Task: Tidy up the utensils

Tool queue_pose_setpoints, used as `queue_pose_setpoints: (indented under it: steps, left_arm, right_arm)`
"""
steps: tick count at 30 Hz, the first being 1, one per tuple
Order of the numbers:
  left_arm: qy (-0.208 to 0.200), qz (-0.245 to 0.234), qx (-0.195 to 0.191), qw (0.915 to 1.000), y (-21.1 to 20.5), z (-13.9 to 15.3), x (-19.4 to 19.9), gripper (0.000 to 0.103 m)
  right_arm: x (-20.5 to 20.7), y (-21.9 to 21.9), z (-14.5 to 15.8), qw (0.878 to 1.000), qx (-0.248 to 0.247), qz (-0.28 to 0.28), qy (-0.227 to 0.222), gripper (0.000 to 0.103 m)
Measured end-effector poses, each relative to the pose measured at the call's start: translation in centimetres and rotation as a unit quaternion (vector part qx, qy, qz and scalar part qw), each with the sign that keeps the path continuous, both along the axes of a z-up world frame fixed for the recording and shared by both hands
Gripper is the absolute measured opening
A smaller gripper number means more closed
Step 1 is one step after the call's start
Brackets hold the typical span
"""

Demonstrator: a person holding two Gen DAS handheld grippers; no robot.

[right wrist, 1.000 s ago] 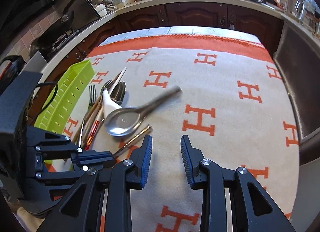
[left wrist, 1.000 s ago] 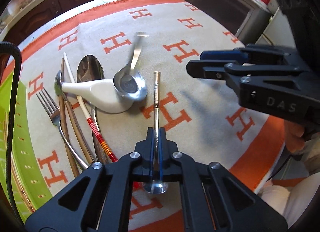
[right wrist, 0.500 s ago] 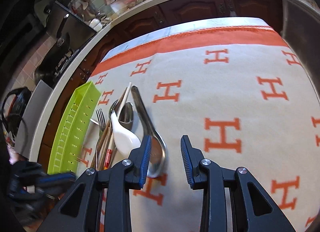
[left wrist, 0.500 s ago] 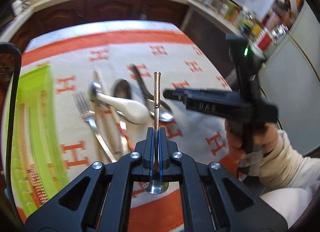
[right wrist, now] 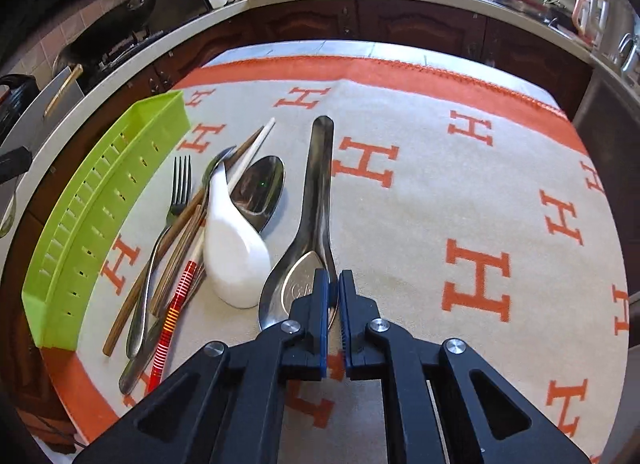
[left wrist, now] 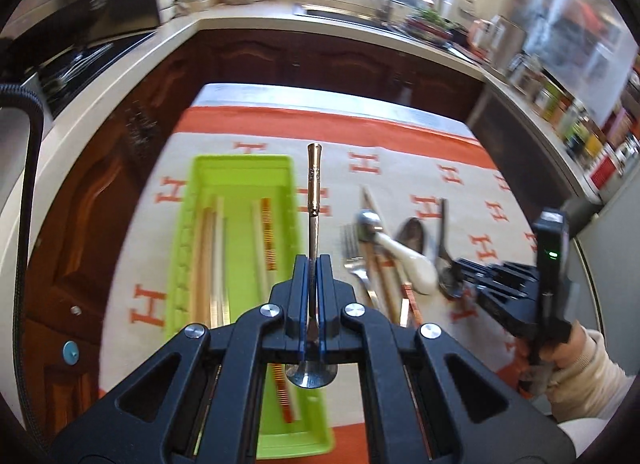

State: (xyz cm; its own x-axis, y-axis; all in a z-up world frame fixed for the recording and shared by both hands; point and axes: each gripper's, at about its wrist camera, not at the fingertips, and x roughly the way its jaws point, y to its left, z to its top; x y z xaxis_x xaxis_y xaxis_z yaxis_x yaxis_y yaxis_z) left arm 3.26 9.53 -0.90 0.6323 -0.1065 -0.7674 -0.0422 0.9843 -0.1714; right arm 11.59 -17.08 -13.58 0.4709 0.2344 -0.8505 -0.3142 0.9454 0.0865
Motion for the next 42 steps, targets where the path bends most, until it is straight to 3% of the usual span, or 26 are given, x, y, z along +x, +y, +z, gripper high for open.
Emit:
queue_pose_setpoints:
  steps: [5, 13, 21, 32, 35, 38, 39, 42]
  left_arm:
    - [0.009, 0.029, 0.000, 0.9995, 2.8, -1.9, -0.2, 0.002]
    - [0.028, 0.038, 0.006, 0.9989, 4.6, -5.2, -0.5, 0.002]
    - [0.029, 0.053, -0.005, 0.9981, 6.0, -7.1, -1.8, 0.002]
    - [0.008, 0.082, -0.005, 0.9966, 8.1, -6.2, -4.0, 0.003]
    - [0.010, 0.087, -0.003, 0.9961, 8.5, -6.3, -4.1, 0.011]
    - [0.007, 0.091, -0.001, 0.9958, 8.7, -6.4, -4.3, 0.037]
    - [0.004, 0.093, 0.001, 0.9956, 8.8, -6.4, -4.3, 0.042]
    - [-0.001, 0.096, 0.003, 0.9954, 8.8, -6.2, -4.5, 0.043]
  right_arm:
    - [-0.9, -0.8, 1.1, 0.999, 0.026, -0.024, -0.001, 0.000]
    - [-3.1, 0.3, 7.0, 0.996, 0.080, -0.032, -0.027, 0.000]
    - [-4.0, 9.4, 11.0, 0.992, 0.117, 0.034, -0.017, 0.000]
    - [-4.1, 21.9, 8.5, 0.991, 0.096, 0.084, 0.036, 0.000]
    - [-4.3, 23.9, 7.3, 0.990, 0.088, 0.097, 0.060, 0.002]
    - [-4.8, 24.8, 6.6, 0.988, 0.080, 0.110, 0.070, 0.007]
    - [-5.2, 25.1, 6.7, 0.988, 0.074, 0.116, 0.064, 0.009]
    - [-5.9, 25.4, 7.0, 0.988, 0.068, 0.128, 0.050, 0.012]
